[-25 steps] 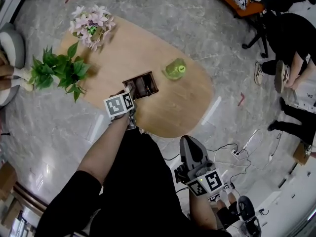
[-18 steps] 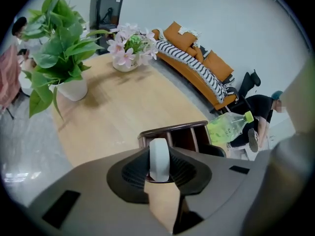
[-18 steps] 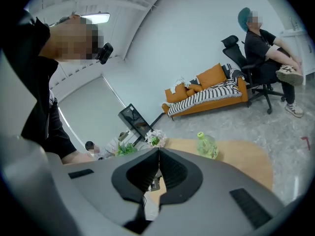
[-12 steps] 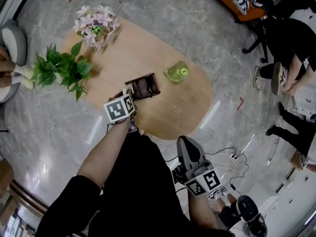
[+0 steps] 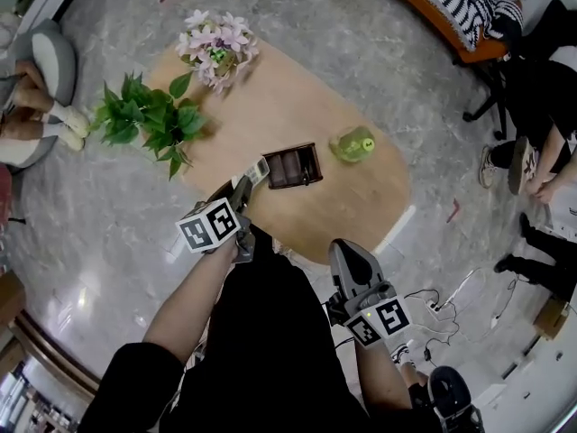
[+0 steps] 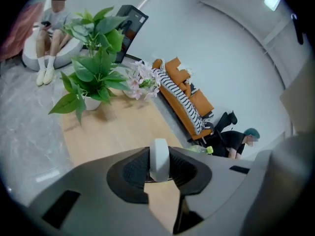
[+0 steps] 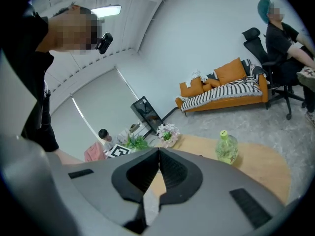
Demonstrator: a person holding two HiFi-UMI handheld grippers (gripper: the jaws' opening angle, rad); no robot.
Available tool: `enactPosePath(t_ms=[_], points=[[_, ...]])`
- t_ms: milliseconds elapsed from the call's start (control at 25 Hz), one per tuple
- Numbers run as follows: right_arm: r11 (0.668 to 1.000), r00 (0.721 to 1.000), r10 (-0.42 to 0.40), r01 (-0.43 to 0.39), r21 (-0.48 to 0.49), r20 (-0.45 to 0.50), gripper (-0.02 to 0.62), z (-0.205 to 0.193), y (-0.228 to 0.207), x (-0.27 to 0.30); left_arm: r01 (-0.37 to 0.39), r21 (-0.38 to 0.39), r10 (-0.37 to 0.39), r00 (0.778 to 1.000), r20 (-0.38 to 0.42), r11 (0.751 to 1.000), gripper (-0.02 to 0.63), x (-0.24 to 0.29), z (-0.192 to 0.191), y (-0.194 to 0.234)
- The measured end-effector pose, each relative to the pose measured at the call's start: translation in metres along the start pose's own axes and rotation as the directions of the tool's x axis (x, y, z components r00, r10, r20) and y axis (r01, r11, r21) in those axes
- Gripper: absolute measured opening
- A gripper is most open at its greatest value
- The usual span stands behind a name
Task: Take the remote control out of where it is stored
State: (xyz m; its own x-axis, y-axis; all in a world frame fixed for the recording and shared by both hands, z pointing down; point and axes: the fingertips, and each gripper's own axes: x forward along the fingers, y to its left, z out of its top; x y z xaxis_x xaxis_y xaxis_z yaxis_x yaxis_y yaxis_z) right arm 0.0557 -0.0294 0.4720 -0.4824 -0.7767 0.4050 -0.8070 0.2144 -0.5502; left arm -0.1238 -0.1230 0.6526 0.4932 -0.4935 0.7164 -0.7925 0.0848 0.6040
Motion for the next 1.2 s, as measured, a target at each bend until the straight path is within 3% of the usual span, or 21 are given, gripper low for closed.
enactPosePath(t_ms=[240,440,640,920,1200], points=[[0.998,0.999,0.017,-0.019,-0.054,-0.031,0.008,0.003,0.010,0.023,0.012,-0.071,-0.003,0.992,0.123,0.997,0.109,0.005,0.030,0.047],[0.994,0.996,-0.003,-0.006,-0.111,-0.088,0.008,-0.007,0.008,0.027,0.020,-0.183,0.012,0.985,0.173,0.983,0.109,0.038,0.036,0.088],[0.995,0.994,-0.043,0.033,-0.096,-0.099,0.008,-0.014,-0.008,0.031,0.044,-0.334,0.029,0.977,0.210,0.942,0.109,0.065,0.033,0.114],[0.995,0.992,-0.058,0.048,-0.088,-0.110,0.008,-0.018,-0.019,0.057,0.043,-0.348,0.027,0.981,0.194,0.936,0.109,0.079,0.022,0.125],[0.995,0.986,-0.058,0.045,-0.084,-0.155,0.008,-0.033,-0.018,0.059,0.074,-0.405,-0.004,0.985,0.172,0.911,0.109,0.100,0.010,0.133]])
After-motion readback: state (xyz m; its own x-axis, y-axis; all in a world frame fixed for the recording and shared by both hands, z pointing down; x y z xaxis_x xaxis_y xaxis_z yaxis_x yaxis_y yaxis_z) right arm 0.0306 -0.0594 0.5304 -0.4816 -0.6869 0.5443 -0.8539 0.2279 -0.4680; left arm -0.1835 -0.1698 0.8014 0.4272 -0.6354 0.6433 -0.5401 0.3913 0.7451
